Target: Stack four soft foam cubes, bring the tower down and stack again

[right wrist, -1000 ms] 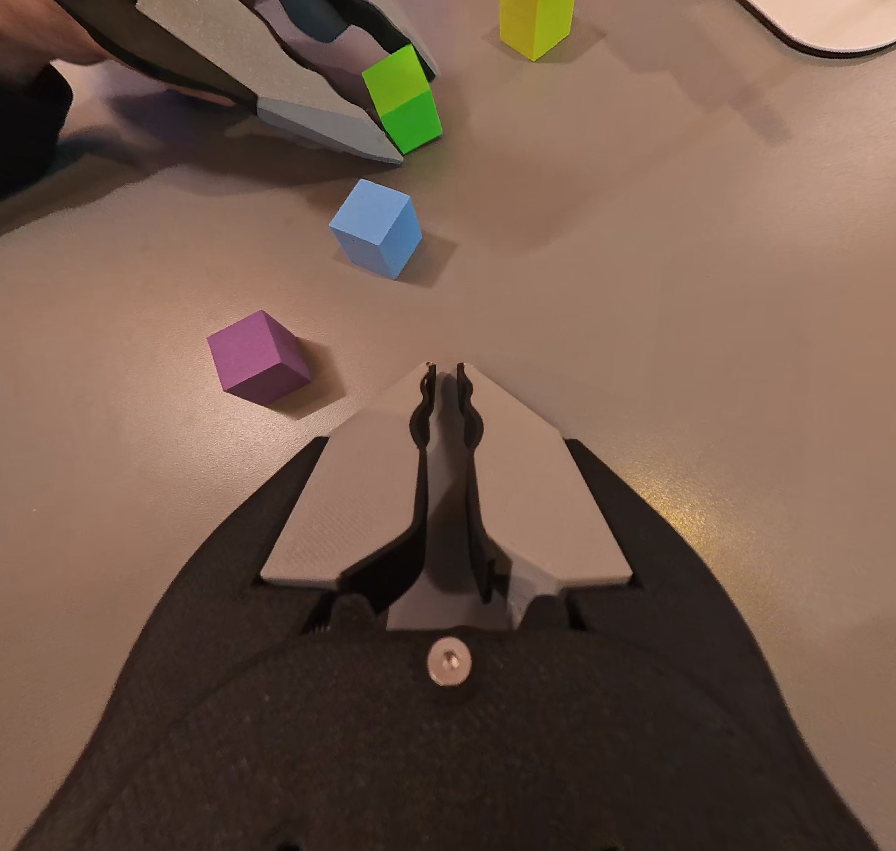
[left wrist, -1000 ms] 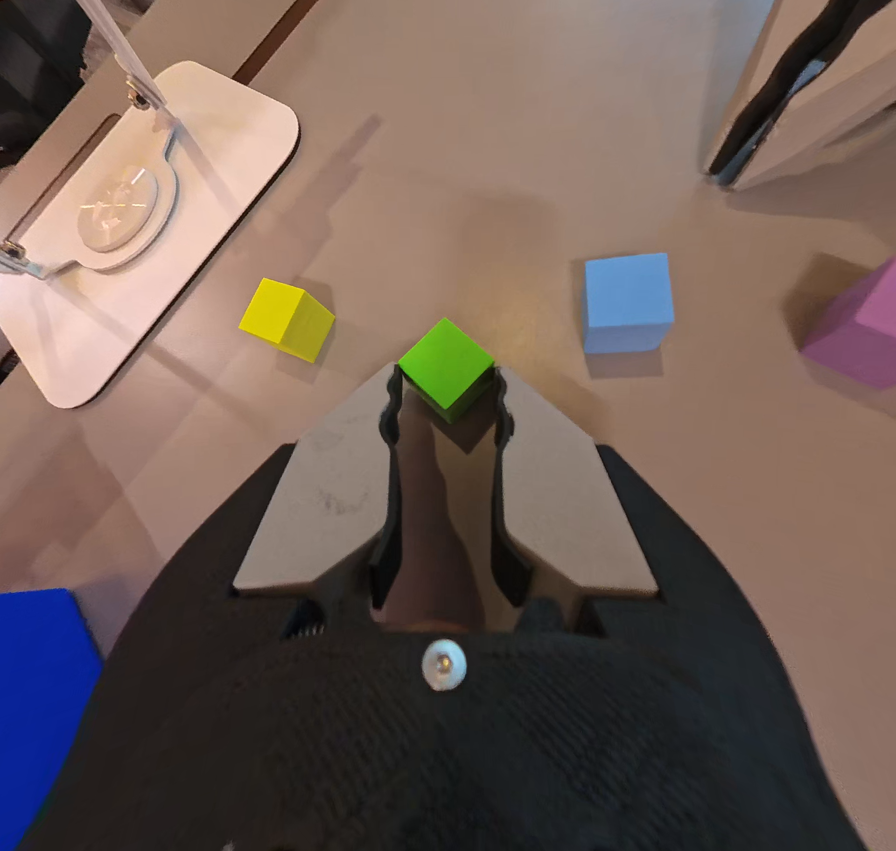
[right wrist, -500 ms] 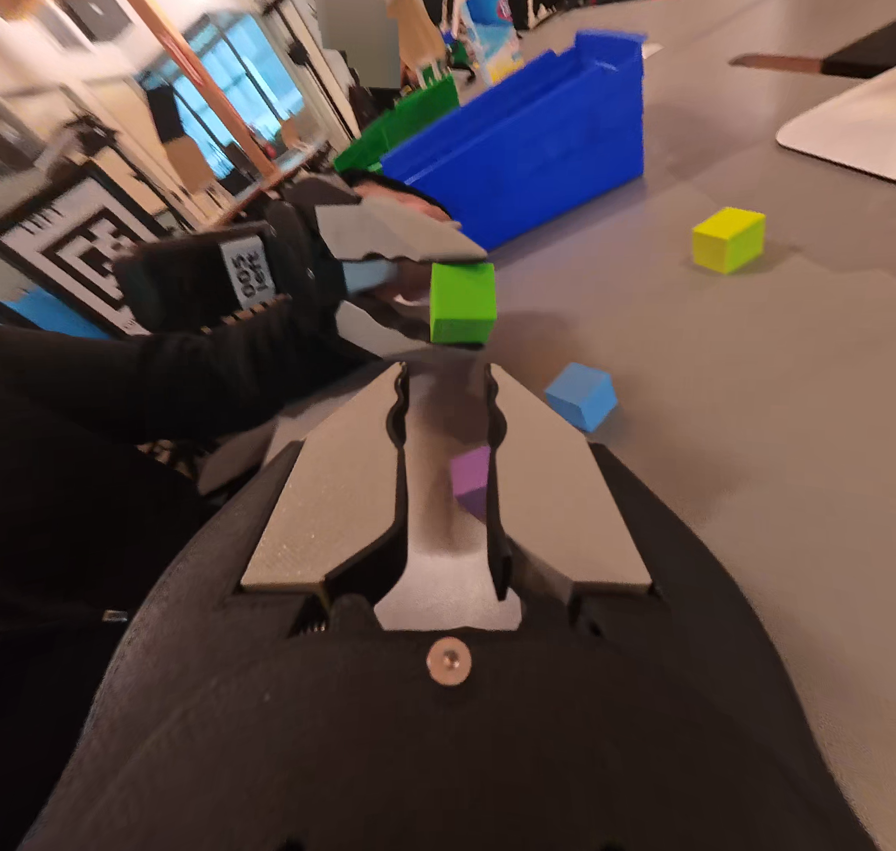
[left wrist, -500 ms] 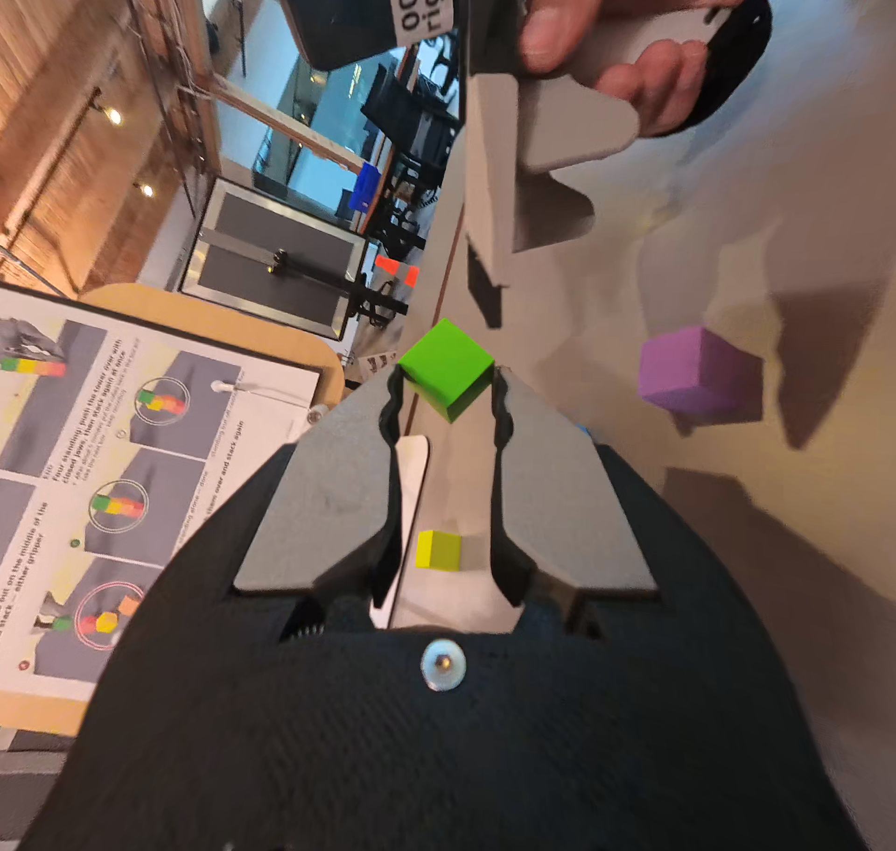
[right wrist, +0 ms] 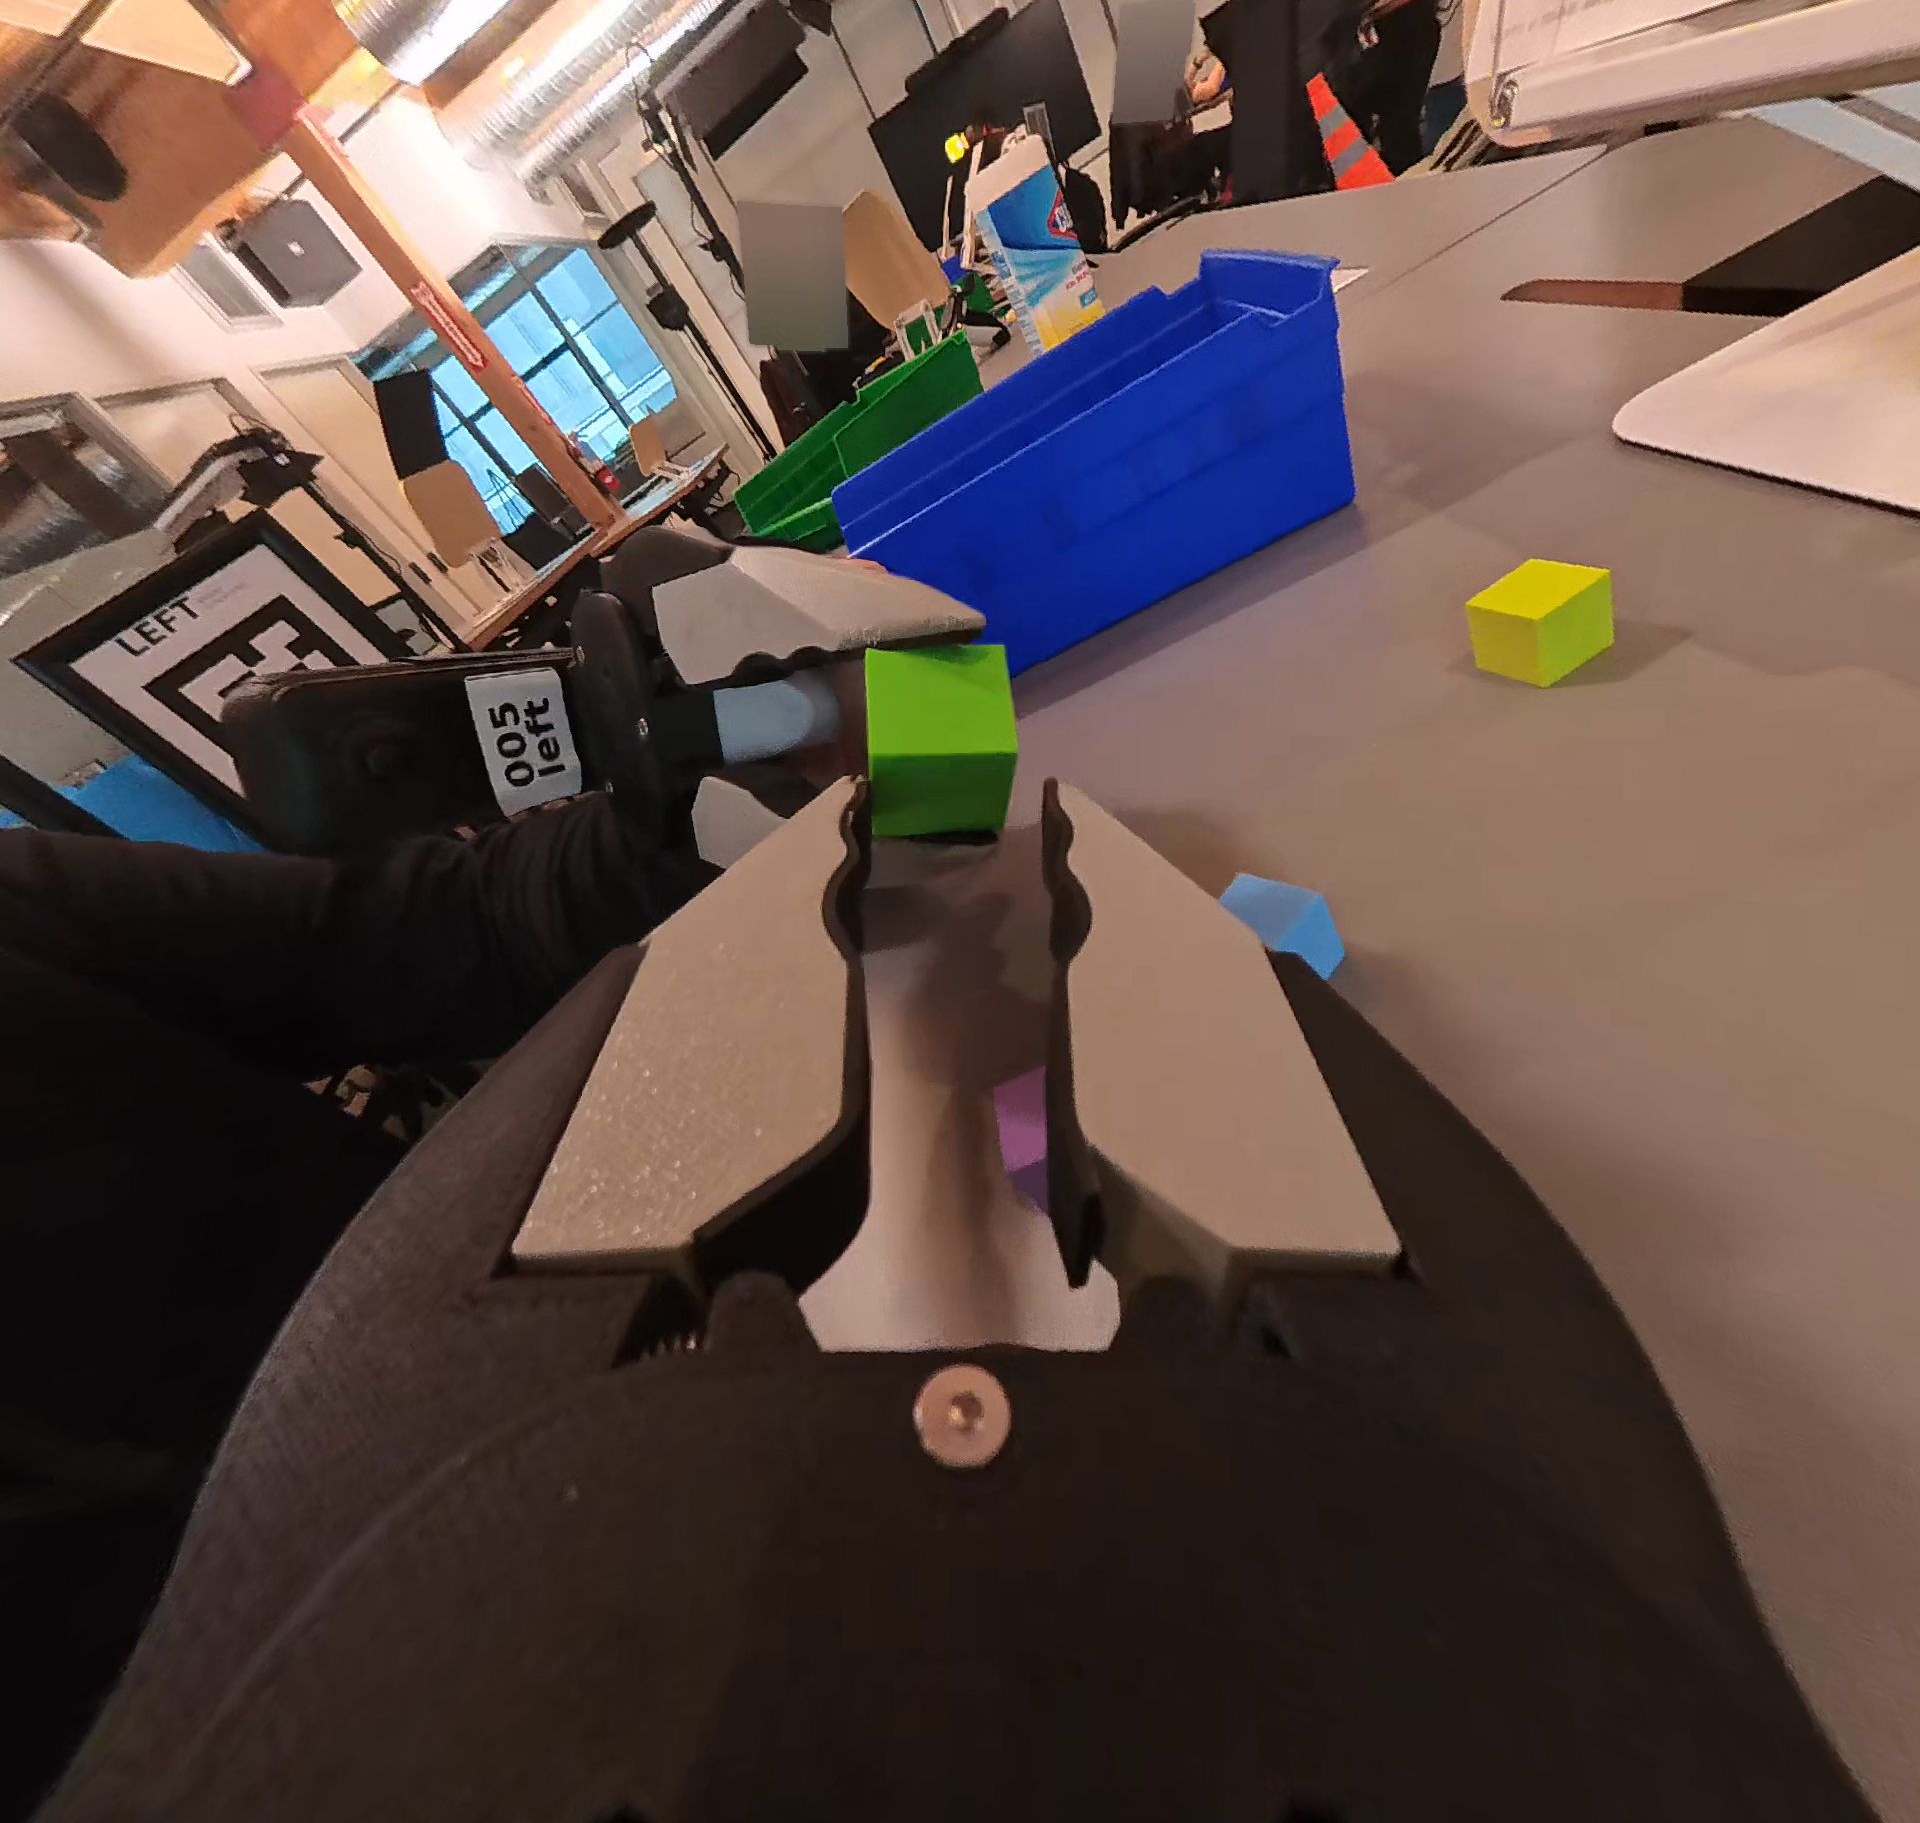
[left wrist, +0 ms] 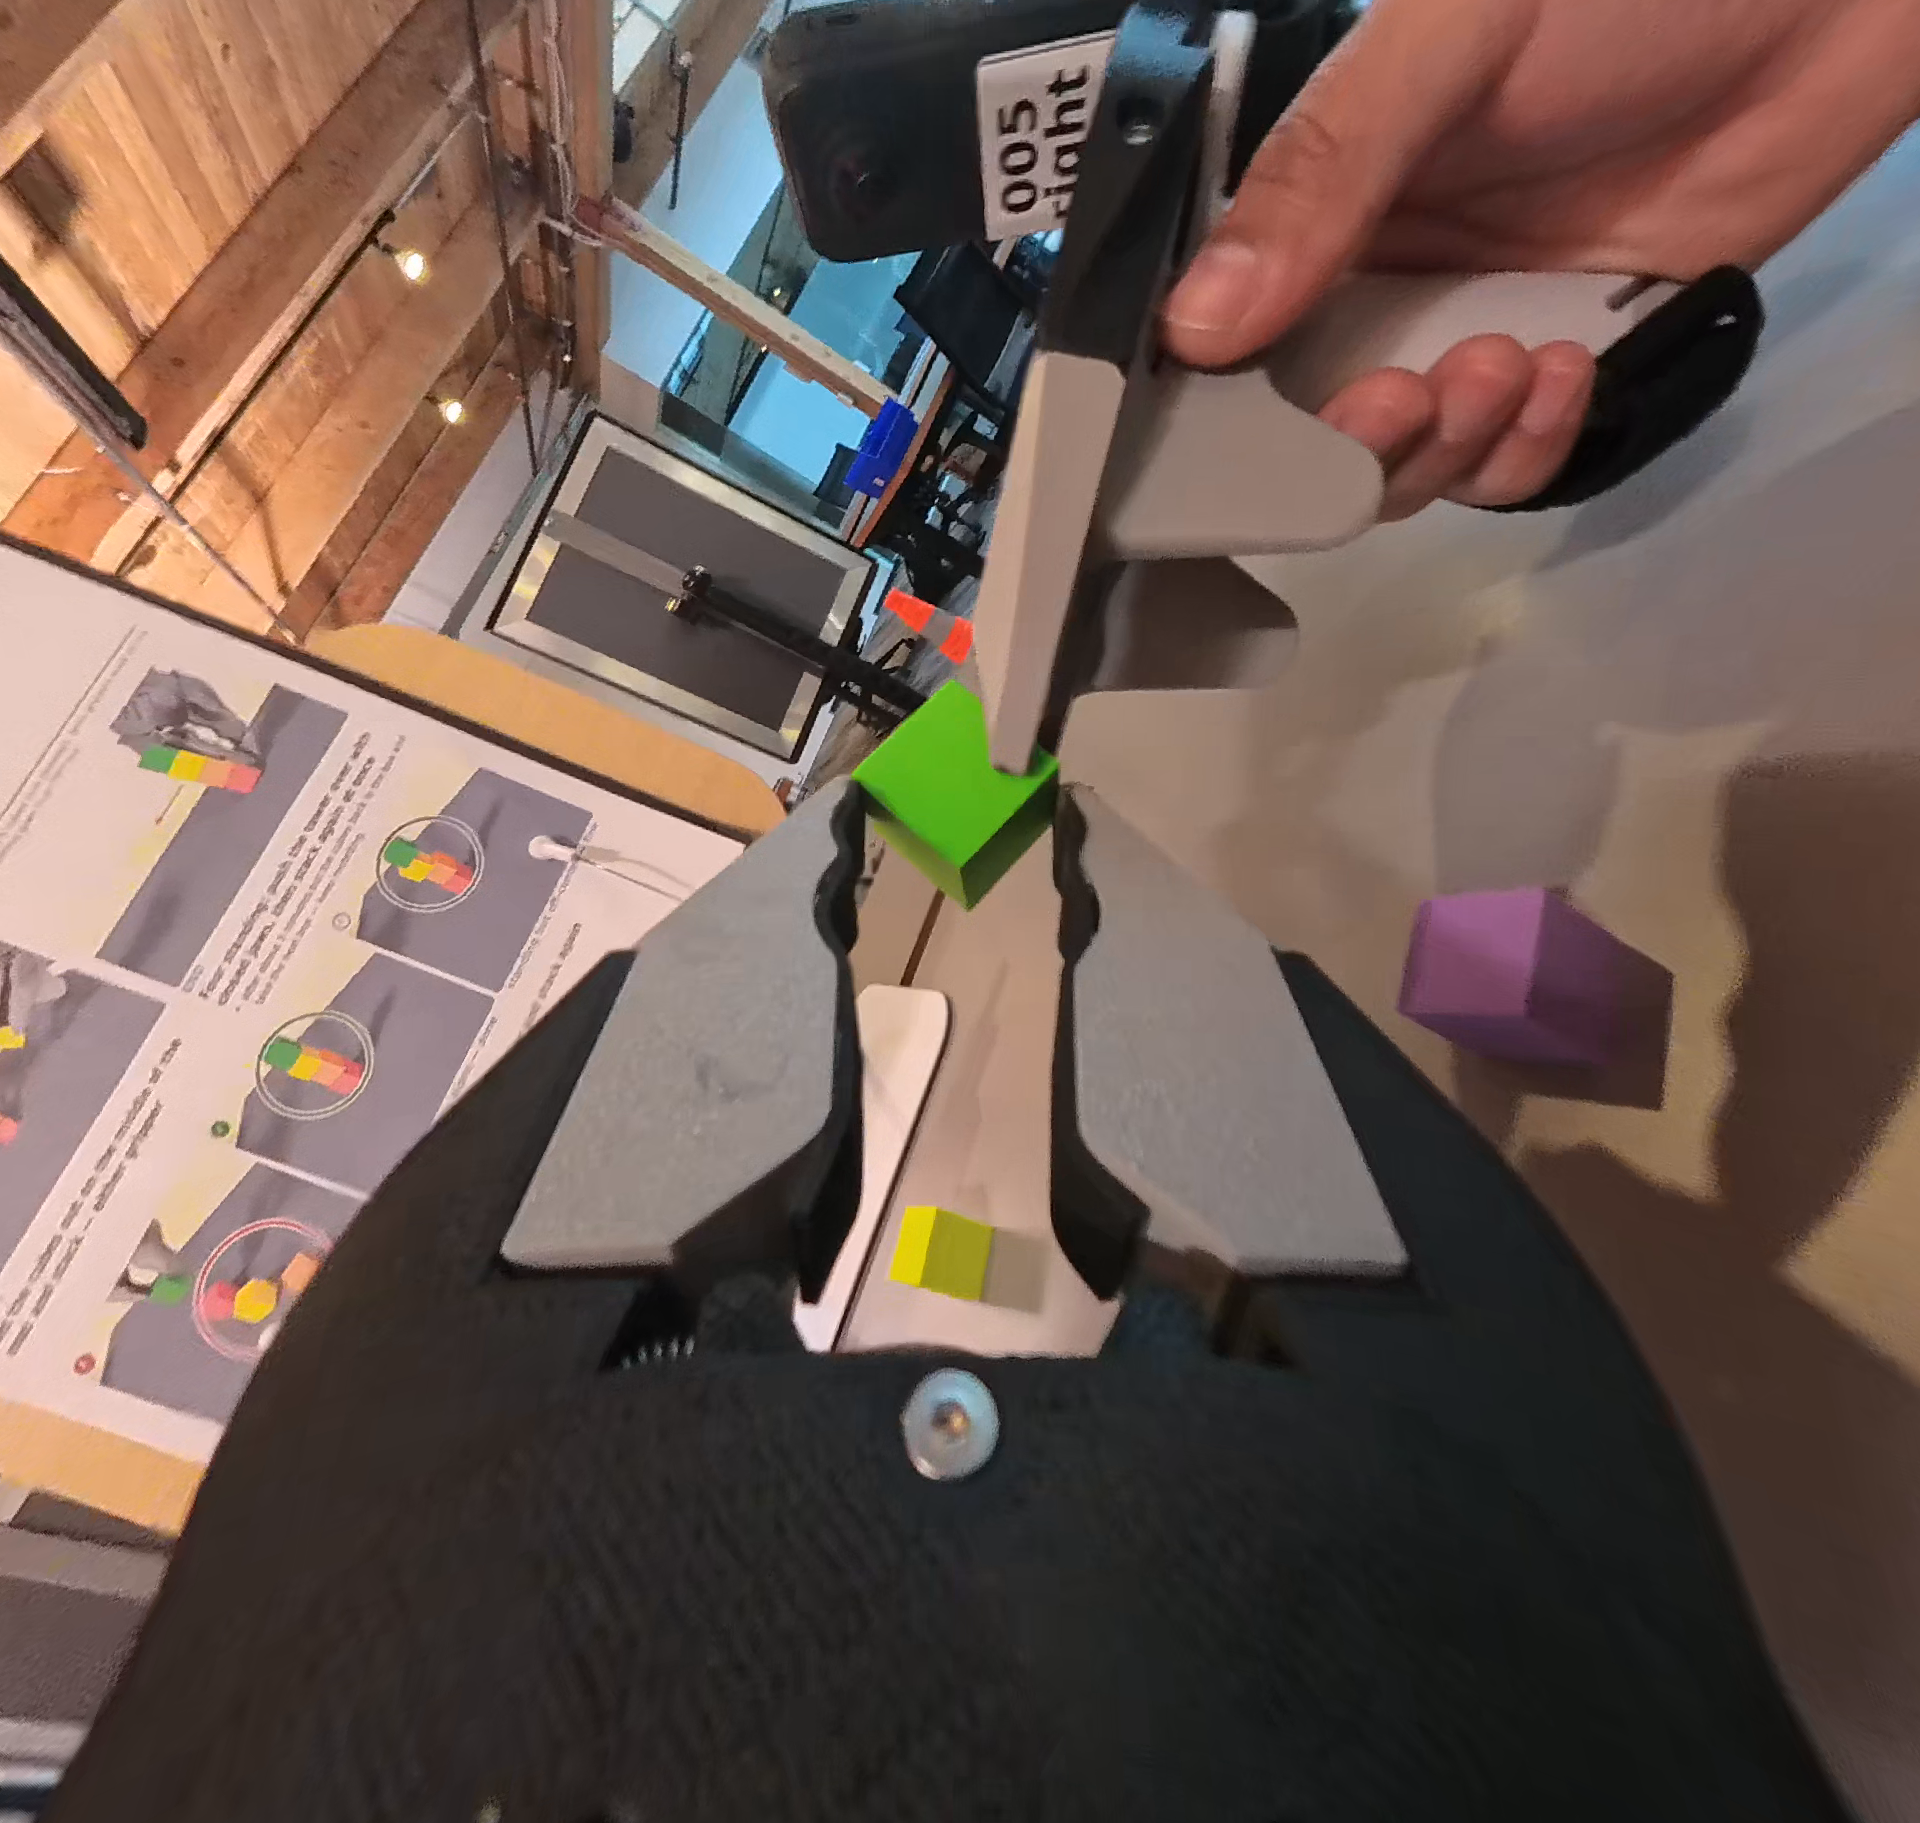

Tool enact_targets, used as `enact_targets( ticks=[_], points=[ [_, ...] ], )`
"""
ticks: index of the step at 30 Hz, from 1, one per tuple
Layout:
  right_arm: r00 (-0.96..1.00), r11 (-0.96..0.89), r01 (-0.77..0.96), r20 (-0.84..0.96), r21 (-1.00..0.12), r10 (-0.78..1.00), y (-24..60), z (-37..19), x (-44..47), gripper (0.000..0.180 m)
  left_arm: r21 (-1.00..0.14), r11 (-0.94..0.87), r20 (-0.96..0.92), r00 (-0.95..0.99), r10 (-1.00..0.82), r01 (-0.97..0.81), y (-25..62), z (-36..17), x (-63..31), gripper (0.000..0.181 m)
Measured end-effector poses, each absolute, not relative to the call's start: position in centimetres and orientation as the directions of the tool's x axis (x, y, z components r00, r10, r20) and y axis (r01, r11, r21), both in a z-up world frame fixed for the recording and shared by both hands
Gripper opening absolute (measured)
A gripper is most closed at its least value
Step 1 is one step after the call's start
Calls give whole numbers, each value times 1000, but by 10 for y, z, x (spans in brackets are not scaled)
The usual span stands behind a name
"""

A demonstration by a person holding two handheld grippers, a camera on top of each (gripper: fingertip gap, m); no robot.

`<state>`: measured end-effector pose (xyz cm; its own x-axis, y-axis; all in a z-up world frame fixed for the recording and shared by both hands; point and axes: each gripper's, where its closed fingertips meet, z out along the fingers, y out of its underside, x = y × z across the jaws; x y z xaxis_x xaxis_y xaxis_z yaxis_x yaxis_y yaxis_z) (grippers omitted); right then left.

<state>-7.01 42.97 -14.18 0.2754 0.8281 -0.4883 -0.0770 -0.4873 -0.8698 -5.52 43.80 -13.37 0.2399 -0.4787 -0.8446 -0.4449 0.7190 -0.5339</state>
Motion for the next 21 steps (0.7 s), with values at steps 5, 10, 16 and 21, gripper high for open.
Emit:
enact_targets(
  ticks=[5, 10, 16, 21],
  points=[
    [290, -456, -147, -479, -878, 828, 433, -133, -71, 24, -616, 655, -788, 355, -503, -438, 446, -123, -55, 34],
    [276, -447, -269, -513, -853, 813, 438, -118, -69, 24, -702, 583, -710, 465, -528, -410, 450, -112, -54, 34],
    [260, -445, -371, -551, -815, 793, 442, -107, -67, 24, -748, 535, -659, 532, -532, -392, 451, -106, -53, 34],
    [266, -447, -361, -550, -818, 792, 441, -107, -68, 24, -737, 553, -673, 507, -539, -389, 449, -108, -52, 34]
  ],
)
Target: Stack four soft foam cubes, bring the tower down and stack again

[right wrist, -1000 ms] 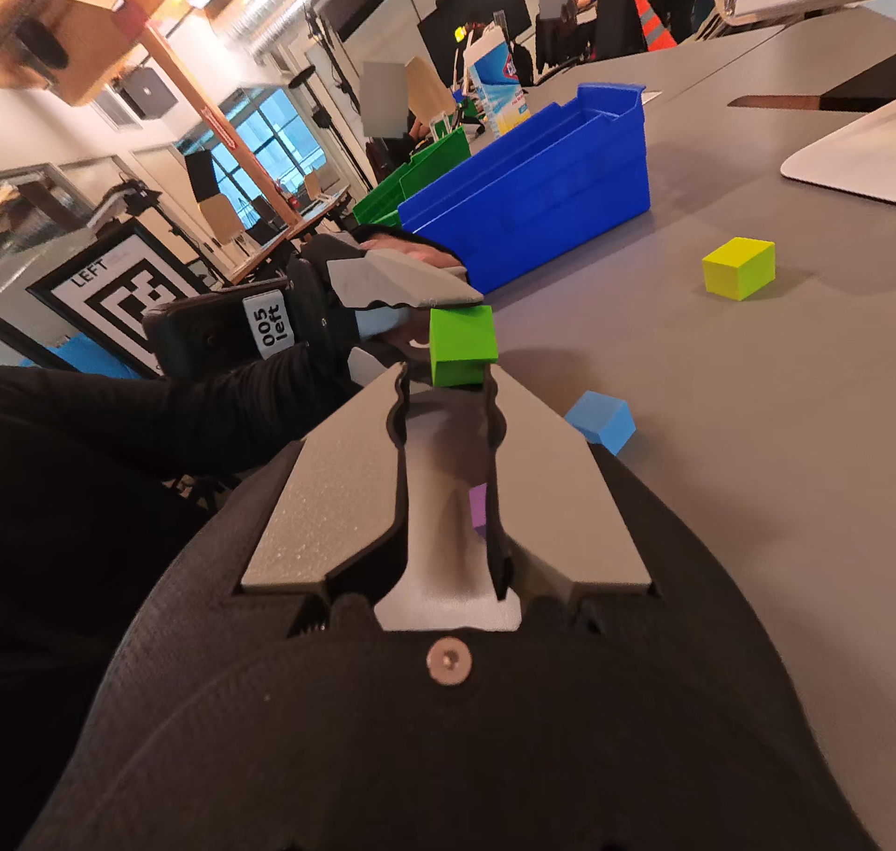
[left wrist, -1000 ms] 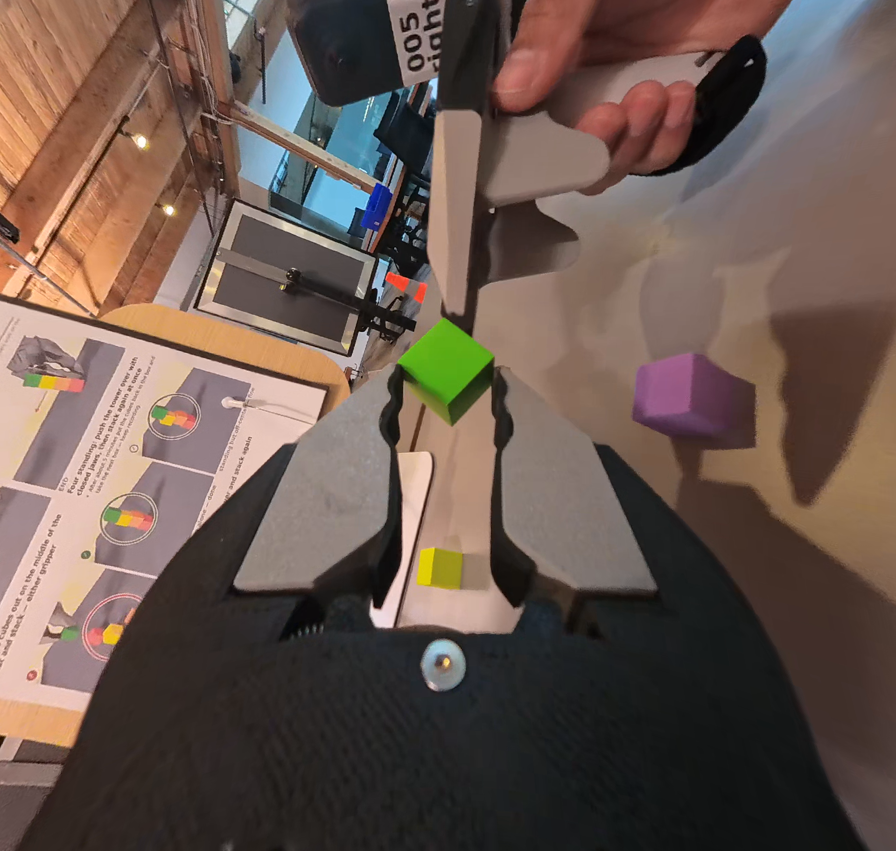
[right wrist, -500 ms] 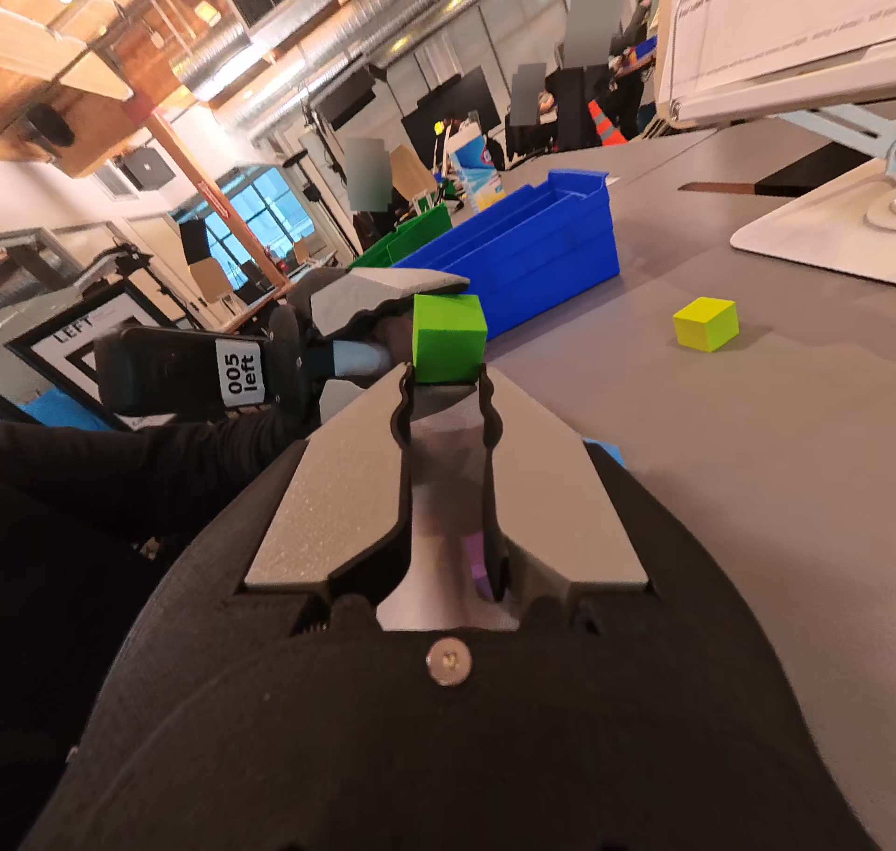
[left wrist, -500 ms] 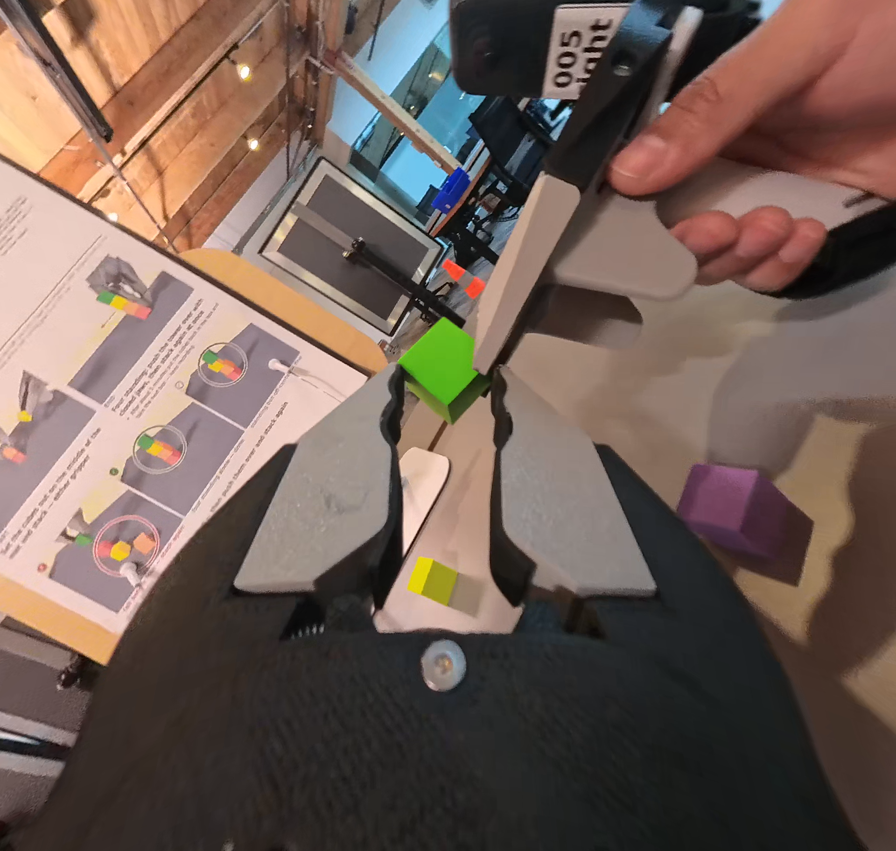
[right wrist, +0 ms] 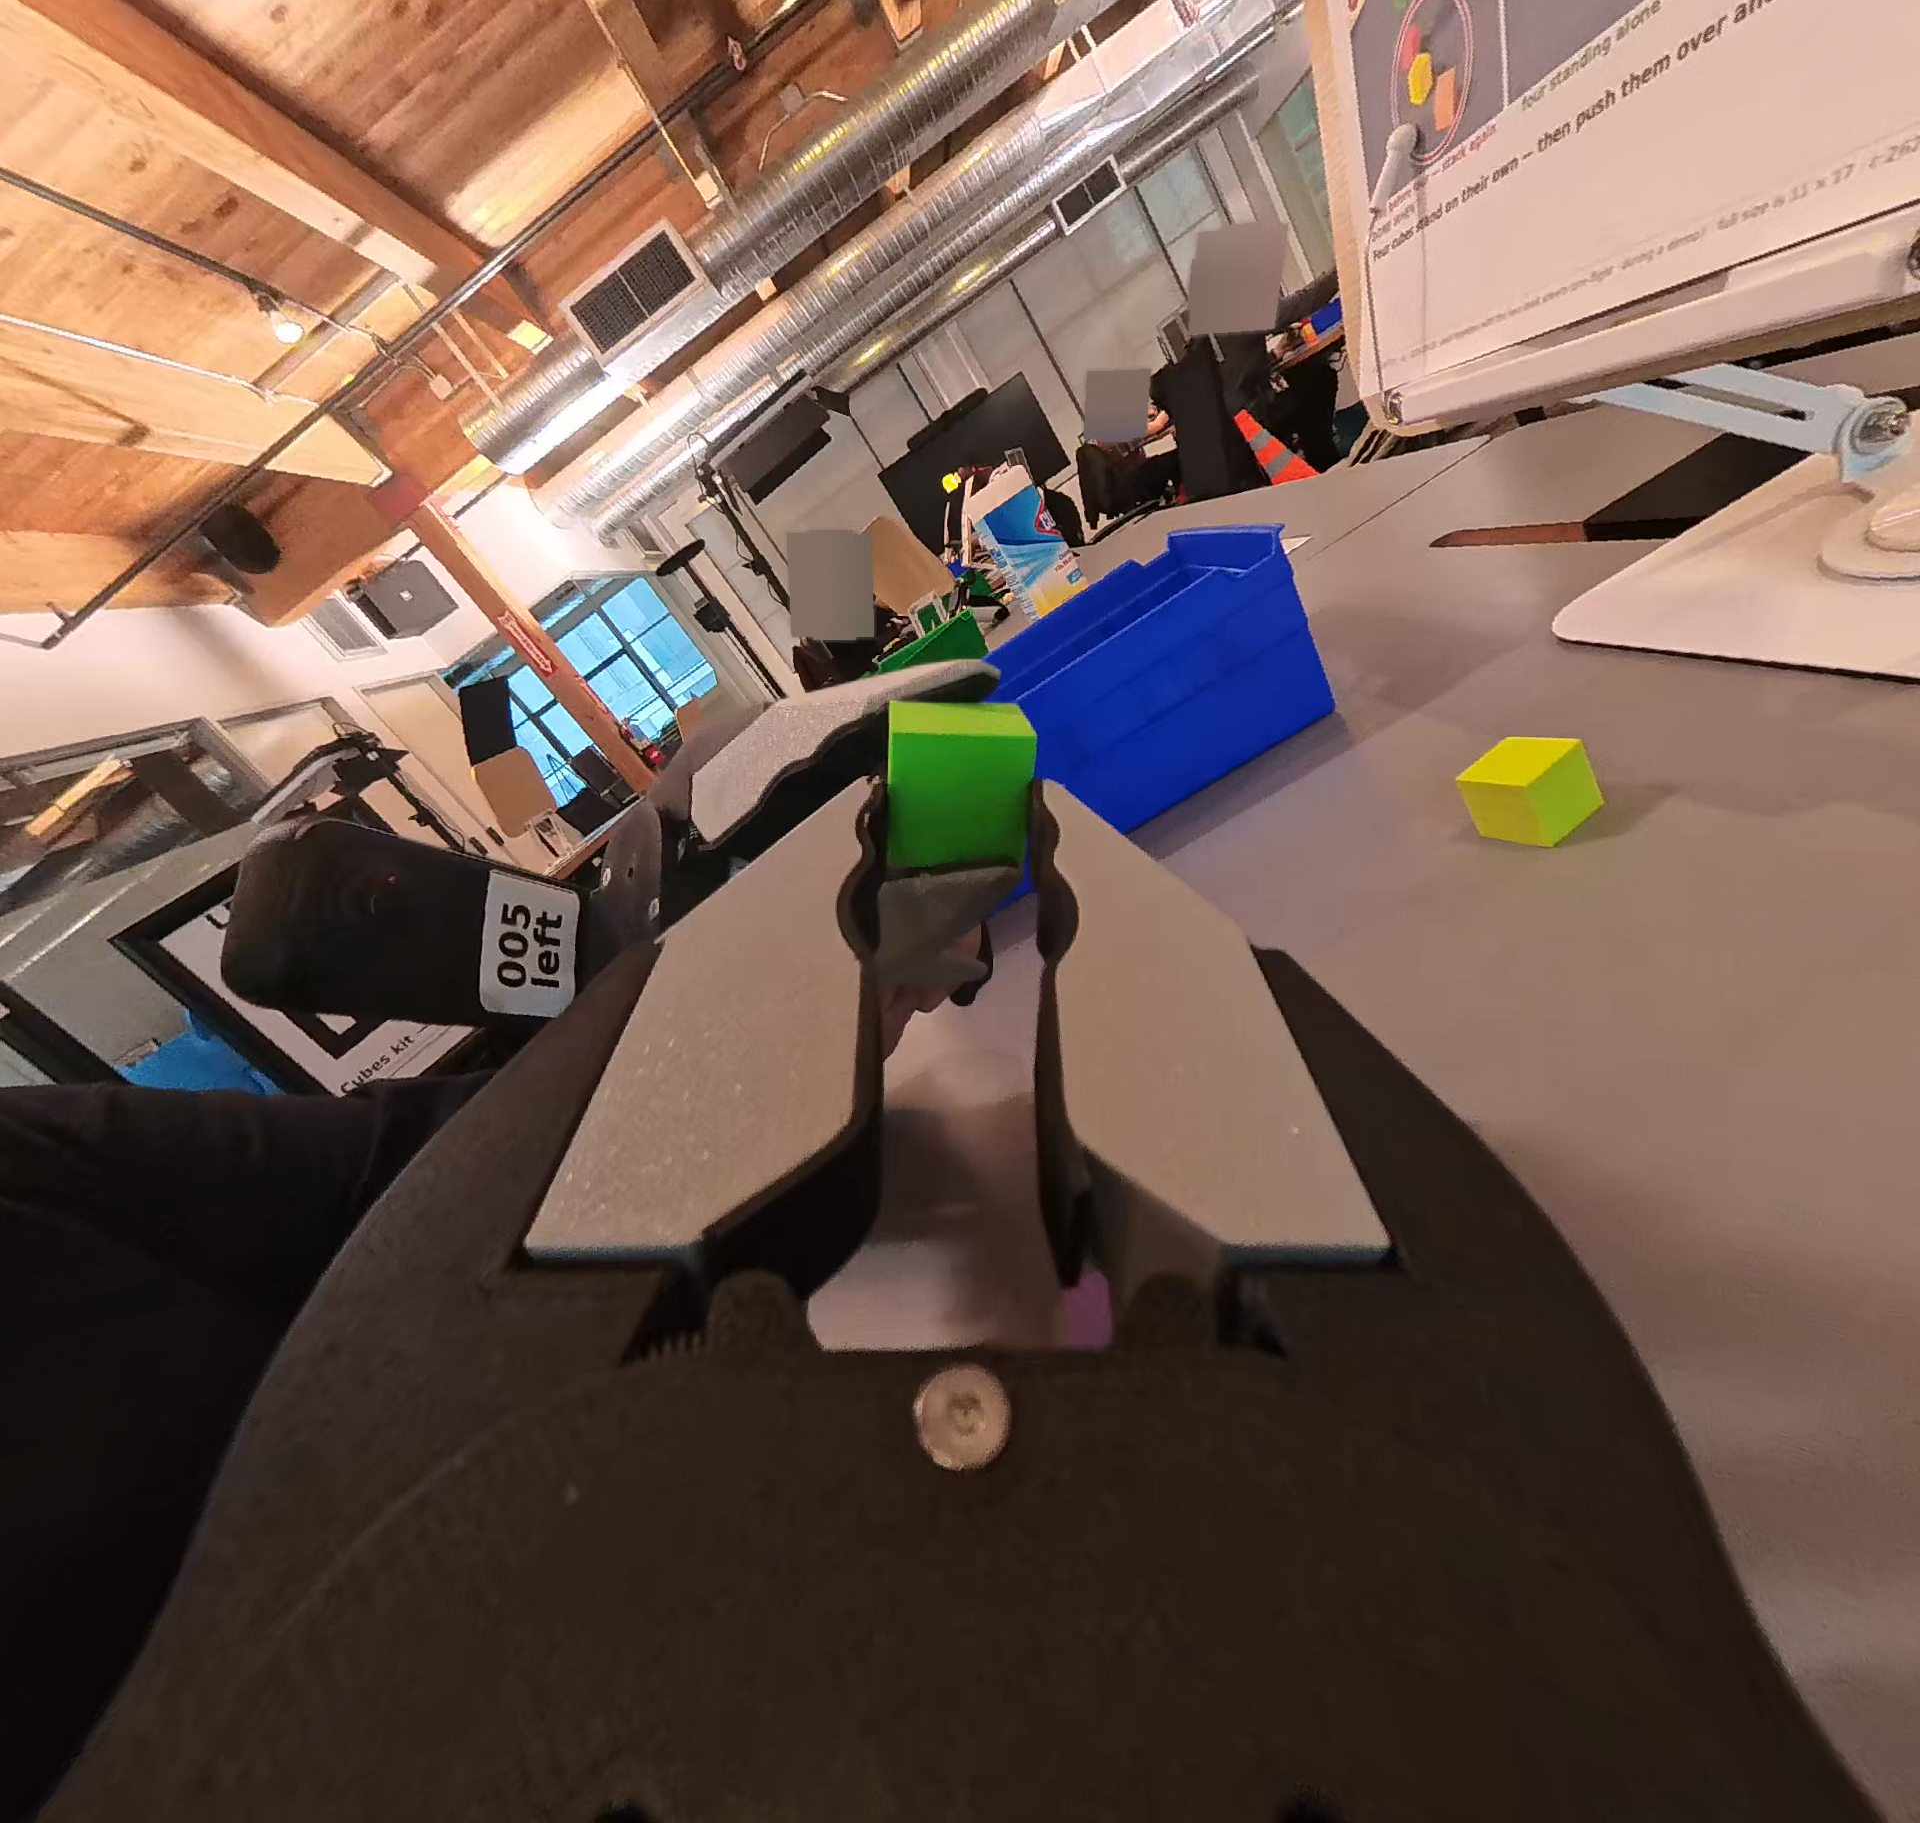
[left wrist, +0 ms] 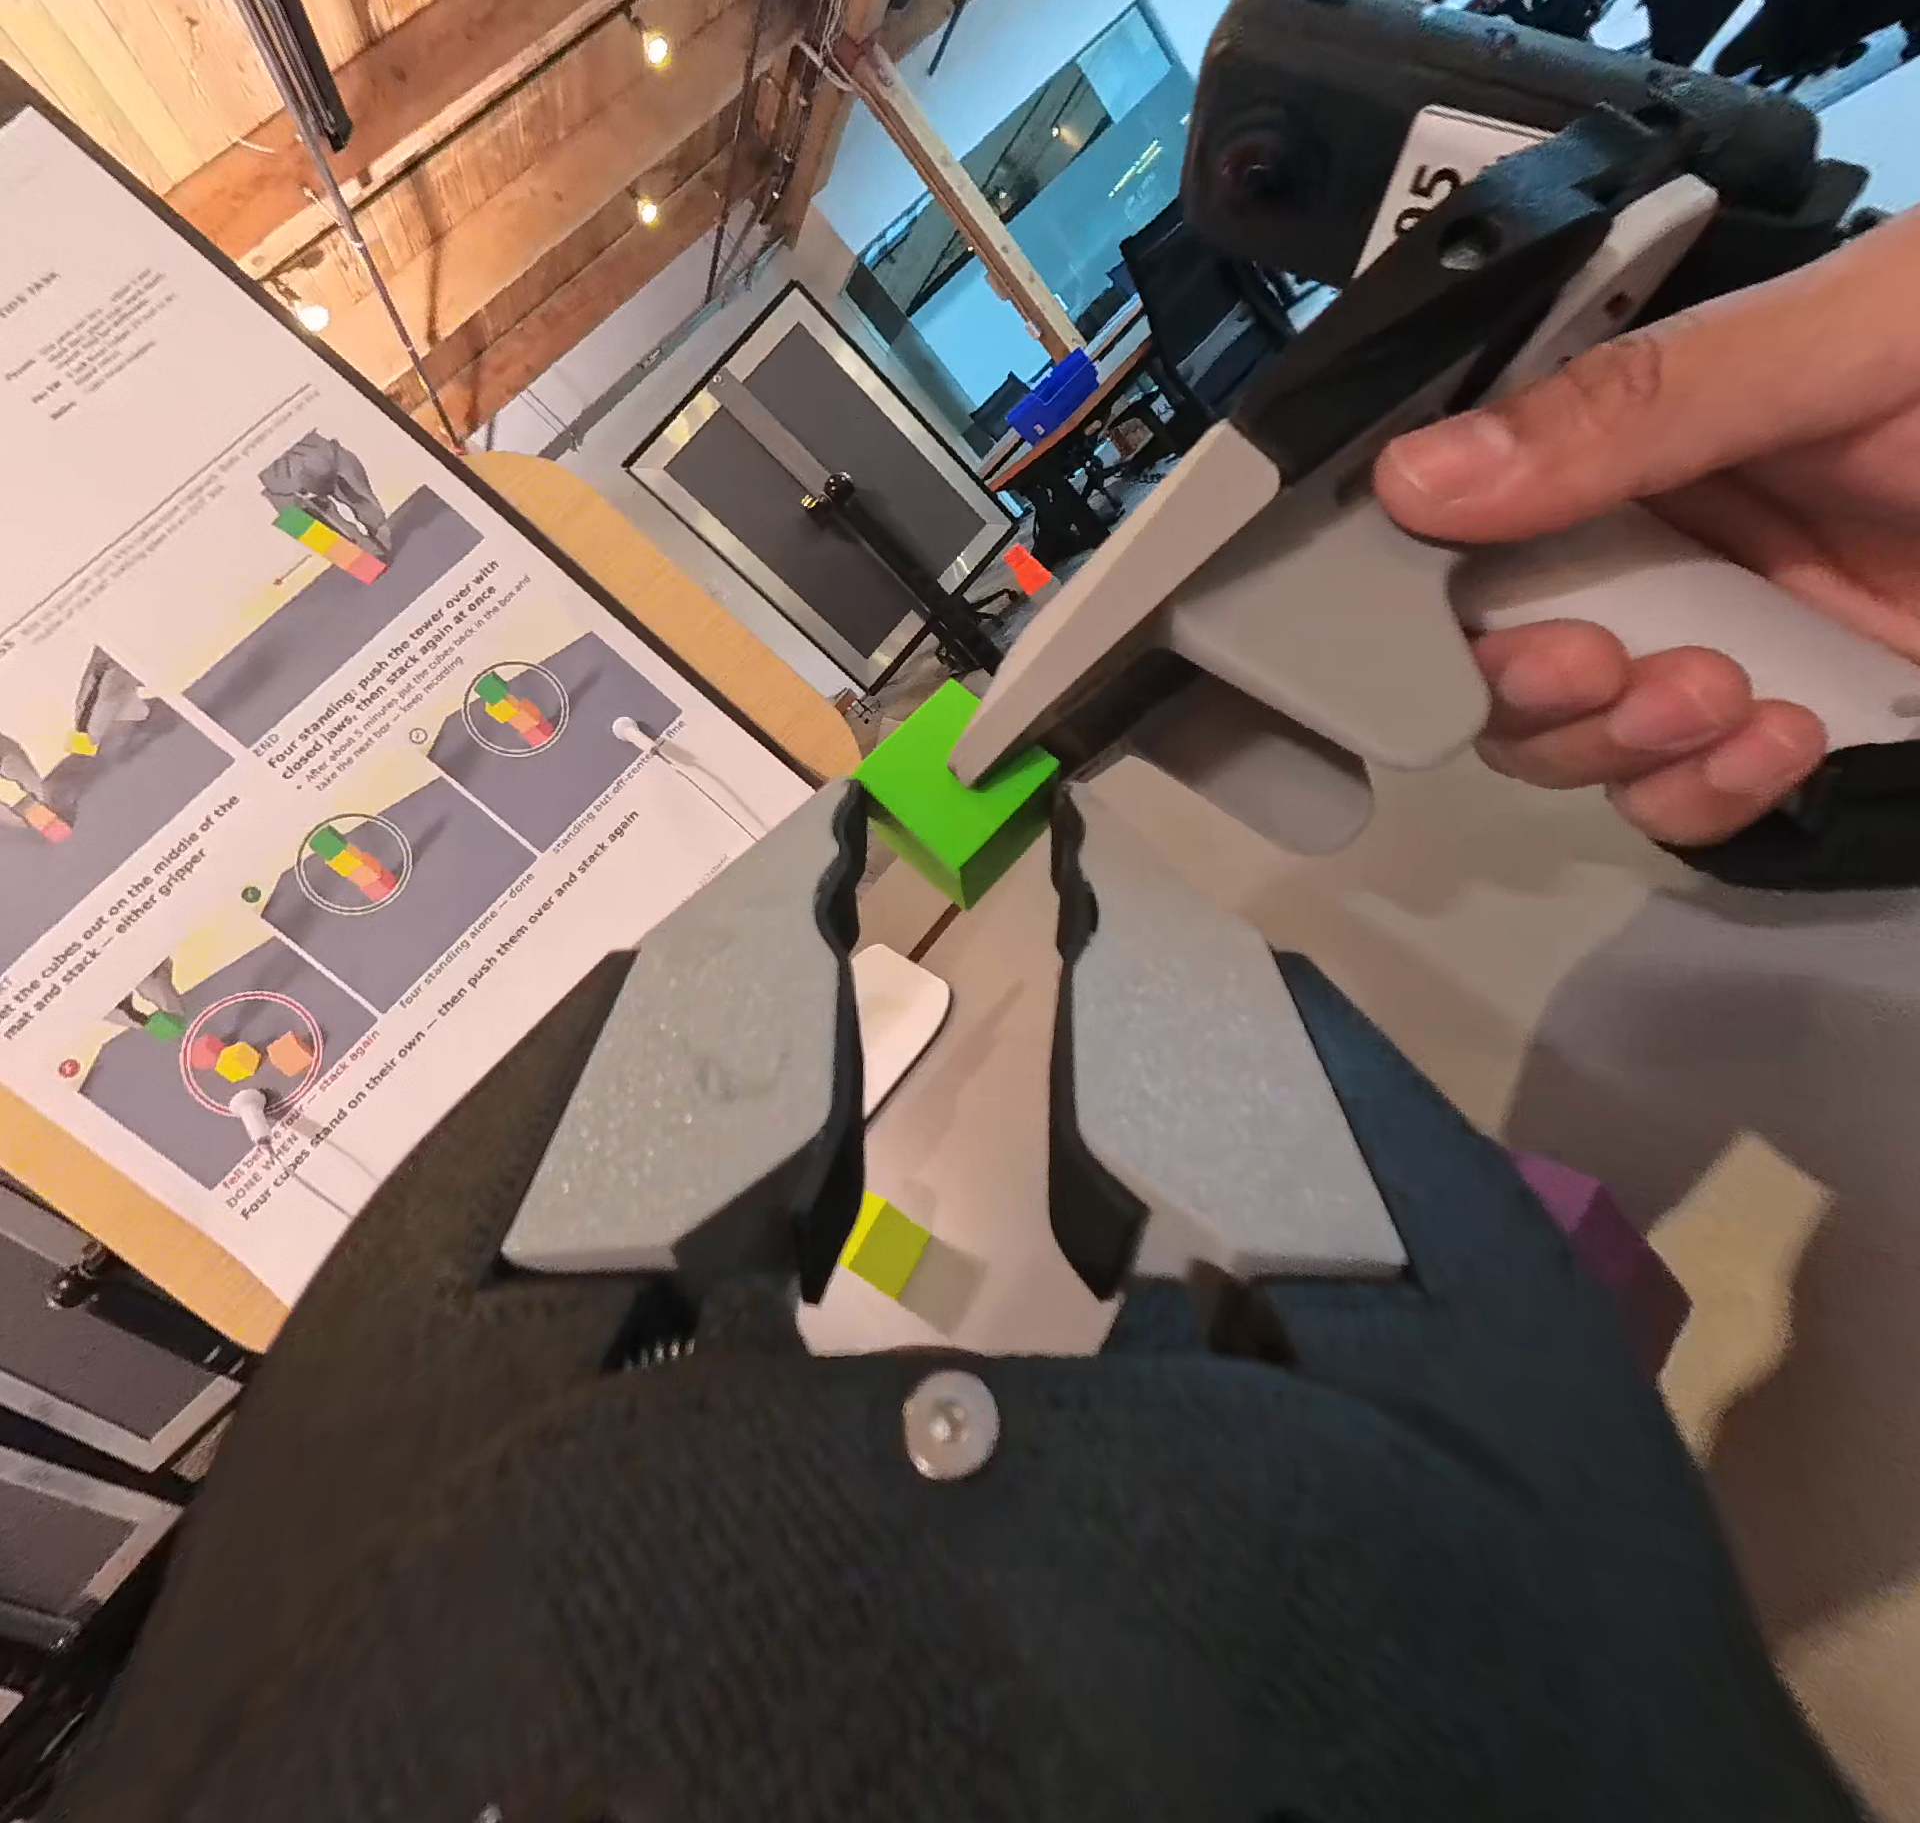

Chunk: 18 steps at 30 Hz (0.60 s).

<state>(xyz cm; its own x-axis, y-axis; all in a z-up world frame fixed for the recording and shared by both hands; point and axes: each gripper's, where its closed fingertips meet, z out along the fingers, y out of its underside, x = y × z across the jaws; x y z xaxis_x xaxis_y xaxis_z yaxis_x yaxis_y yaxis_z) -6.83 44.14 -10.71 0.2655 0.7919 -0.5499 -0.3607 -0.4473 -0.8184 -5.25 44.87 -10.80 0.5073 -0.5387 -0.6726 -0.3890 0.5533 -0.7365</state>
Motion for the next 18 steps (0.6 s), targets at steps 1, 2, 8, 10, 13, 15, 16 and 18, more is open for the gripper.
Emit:
enact_targets(
  ticks=[1, 2, 8, 10, 13, 15, 16, 18],
  points=[
    [264, -450, -358, -551, -818, 792, 441, -108, -68, 24, -737, 553, -673, 503, -542, -389, 448, -109, -52, 34],
    [261, -451, -355, -550, -819, 793, 441, -108, -68, 24, -736, 554, -673, 501, -544, -388, 448, -109, -52, 34],
    [258, -446, -349, -542, -824, 800, 440, -107, -68, 24, -739, 556, -669, 505, -545, -379, 447, -108, -51, 34],
    [255, -448, -347, -543, -824, 800, 440, -107, -68, 24, -744, 555, -665, 500, -556, -373, 447, -108, -51, 34],
    [261, -459, -347, -554, -818, 791, 441, -110, -69, 24, -760, 537, -648, 494, -580, -367, 448, -111, -52, 34],
    [285, -456, -330, -548, -827, 787, 442, -113, -69, 24, -757, 537, -653, 475, -590, -373, 448, -114, -51, 34],
    [298, -447, -315, -535, -837, 791, 442, -114, -68, 24, -751, 545, -660, 457, -596, -374, 447, -116, -51, 34],
    [304, -435, -288, -512, -853, 803, 440, -112, -65, 23, -731, 568, -682, 378, -626, -378, 439, -122, -50, 44]
  ],
)
